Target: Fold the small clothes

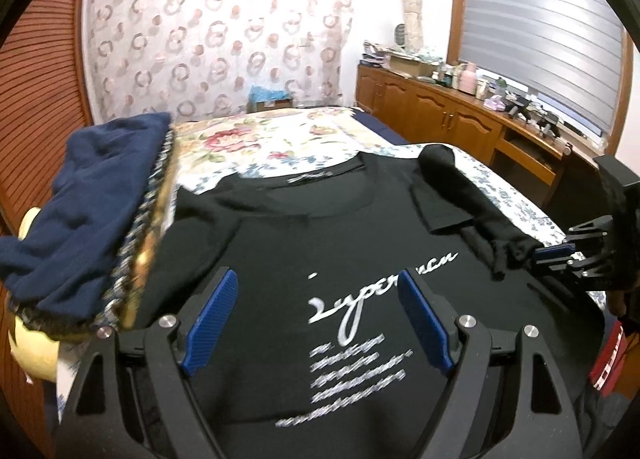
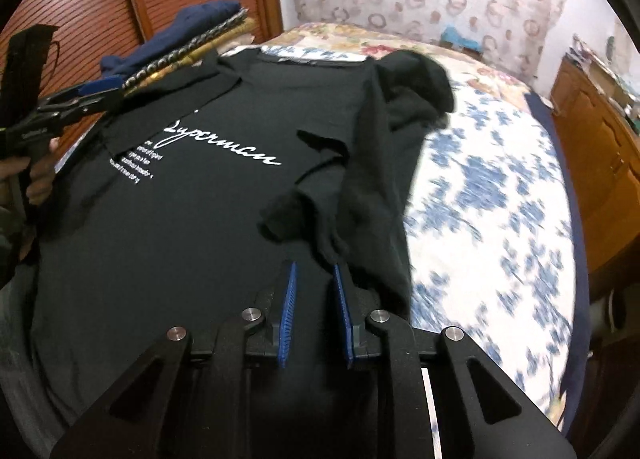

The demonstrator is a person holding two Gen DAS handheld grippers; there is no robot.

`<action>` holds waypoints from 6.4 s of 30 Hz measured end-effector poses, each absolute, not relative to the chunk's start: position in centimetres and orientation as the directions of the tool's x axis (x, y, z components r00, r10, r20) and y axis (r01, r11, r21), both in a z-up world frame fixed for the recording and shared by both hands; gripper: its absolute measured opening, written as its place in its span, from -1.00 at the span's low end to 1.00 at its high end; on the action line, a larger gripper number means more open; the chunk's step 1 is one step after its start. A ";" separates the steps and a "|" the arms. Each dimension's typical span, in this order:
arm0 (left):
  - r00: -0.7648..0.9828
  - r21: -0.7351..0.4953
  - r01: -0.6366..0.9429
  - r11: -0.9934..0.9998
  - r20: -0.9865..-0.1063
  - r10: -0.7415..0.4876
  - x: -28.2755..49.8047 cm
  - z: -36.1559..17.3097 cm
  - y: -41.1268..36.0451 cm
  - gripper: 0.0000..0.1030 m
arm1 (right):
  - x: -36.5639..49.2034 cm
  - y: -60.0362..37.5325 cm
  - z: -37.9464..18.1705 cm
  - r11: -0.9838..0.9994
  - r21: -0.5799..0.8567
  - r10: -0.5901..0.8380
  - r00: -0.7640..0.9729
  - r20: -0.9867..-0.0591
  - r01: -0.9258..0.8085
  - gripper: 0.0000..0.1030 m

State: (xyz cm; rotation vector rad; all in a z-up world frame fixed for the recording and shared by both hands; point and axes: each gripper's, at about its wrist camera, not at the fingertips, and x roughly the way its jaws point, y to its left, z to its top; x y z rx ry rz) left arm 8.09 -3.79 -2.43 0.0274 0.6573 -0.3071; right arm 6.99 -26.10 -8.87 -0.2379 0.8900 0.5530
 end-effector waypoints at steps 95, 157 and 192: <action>0.765 -0.100 0.276 0.956 -0.579 -0.282 9.3 0.4 1.6 0.01 | 6.2 -20.5 -7.2 0.749 0.060 0.463 0.456 -0.760 -0.659 -0.73; 0.628 0.043 0.206 0.978 -0.772 -0.099 21.4 -5.7 2.0 -0.94 | 26.5 -26.3 -9.4 0.939 -0.016 0.200 0.585 -0.786 -0.342 -0.15; 0.864 -0.110 0.202 0.973 -0.448 -0.230 2.2 4.5 9.6 -0.95 | 11.3 -28.2 0.5 0.857 0.075 0.468 0.709 -0.528 -0.510 -0.89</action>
